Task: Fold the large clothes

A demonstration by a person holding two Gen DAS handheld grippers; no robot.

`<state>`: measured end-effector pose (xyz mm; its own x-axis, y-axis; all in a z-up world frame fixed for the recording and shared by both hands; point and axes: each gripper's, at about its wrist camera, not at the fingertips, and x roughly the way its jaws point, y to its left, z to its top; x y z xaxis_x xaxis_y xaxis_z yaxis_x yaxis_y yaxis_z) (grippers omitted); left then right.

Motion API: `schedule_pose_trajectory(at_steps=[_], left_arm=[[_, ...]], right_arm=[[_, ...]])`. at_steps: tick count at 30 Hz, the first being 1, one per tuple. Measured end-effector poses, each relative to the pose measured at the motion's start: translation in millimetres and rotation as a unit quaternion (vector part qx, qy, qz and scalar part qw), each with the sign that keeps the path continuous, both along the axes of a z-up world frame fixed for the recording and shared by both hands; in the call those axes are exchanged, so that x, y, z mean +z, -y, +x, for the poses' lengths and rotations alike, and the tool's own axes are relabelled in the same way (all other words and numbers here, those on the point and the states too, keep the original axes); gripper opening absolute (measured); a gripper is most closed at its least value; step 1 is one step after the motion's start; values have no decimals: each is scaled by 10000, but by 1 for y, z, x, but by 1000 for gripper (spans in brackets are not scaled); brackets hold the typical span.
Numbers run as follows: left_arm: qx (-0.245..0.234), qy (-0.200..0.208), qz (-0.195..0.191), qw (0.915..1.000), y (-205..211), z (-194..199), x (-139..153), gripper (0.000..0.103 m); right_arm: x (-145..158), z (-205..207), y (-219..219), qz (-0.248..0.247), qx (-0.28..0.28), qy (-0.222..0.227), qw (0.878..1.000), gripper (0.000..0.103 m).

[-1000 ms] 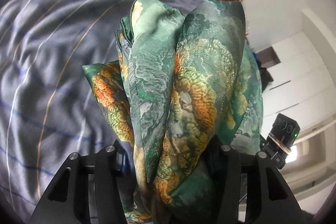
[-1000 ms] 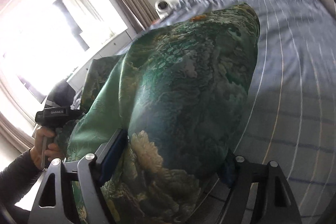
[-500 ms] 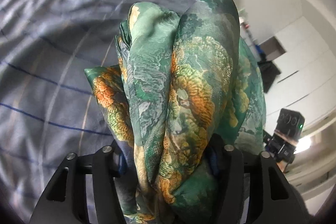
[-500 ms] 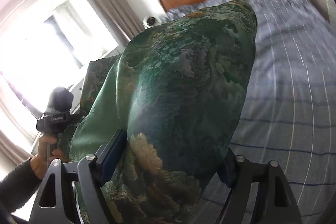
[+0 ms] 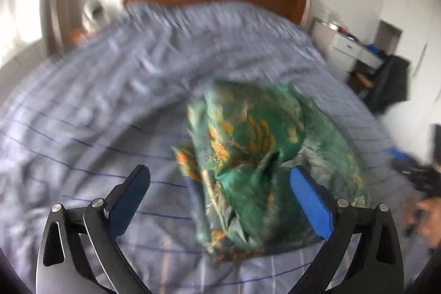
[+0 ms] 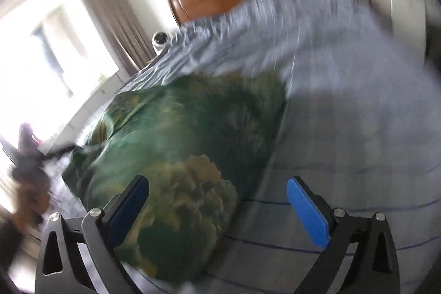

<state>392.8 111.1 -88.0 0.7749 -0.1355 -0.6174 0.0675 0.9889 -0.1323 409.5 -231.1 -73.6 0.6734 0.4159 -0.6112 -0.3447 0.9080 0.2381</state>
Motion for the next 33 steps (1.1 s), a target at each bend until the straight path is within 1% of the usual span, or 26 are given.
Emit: schedule_pose_trajectory(at_steps=[2, 3, 4, 5, 7, 9, 10, 12, 14, 17, 19, 21, 23, 30, 33], left_arm=[[296, 276, 205, 9990, 11, -27, 14, 103], [392, 385, 244, 9982, 14, -43, 19, 103], [489, 514, 271, 9971, 18, -58, 25, 103], [600, 611, 314, 9958, 24, -65, 29, 103], [702, 749, 399, 9939, 34, -90, 37, 103], [699, 823, 461, 9931, 38, -102, 39, 103], [683, 869, 548, 9924, 44, -107, 41, 103], [606, 900, 744, 9913, 54, -116, 45, 103], [528, 828, 926, 9909, 65, -119, 48, 103], [478, 683, 1033, 9912, 76, -127, 48, 103], [476, 676, 990, 9917, 79, -135, 47, 103], [464, 630, 957, 9923, 82, -143, 46, 103], [439, 598, 973, 9925, 86, -149, 47, 103], [353, 732, 898, 9926, 94, -177, 52, 103], [297, 604, 709, 9952, 96, -188, 49, 103]], right_arm=[[26, -35, -4, -441, -130, 609, 9971, 102], [37, -49, -4, -582, -198, 869, 9943, 102], [46, -58, -3, -656, -282, 1060, 9918, 102], [55, -76, -3, -686, -401, 1230, 9892, 102], [67, -97, 1, -651, -567, 1352, 9870, 102], [71, -114, 9, -658, -752, 1404, 9850, 102], [74, -125, 9, -662, -795, 1431, 9843, 102], [73, -133, 11, -608, -837, 1474, 9837, 102], [74, -142, 11, -583, -960, 1459, 9829, 102], [79, -160, 11, -575, -995, 1332, 9844, 102], [80, -169, 8, -666, -1000, 1187, 9856, 102], [81, -181, 6, -657, -969, 1167, 9862, 102], [82, -191, 0, -749, -907, 1138, 9865, 102], [85, -217, -15, -1075, -990, 1125, 9828, 102], [81, -228, -23, -1325, -1079, 1149, 9786, 102]])
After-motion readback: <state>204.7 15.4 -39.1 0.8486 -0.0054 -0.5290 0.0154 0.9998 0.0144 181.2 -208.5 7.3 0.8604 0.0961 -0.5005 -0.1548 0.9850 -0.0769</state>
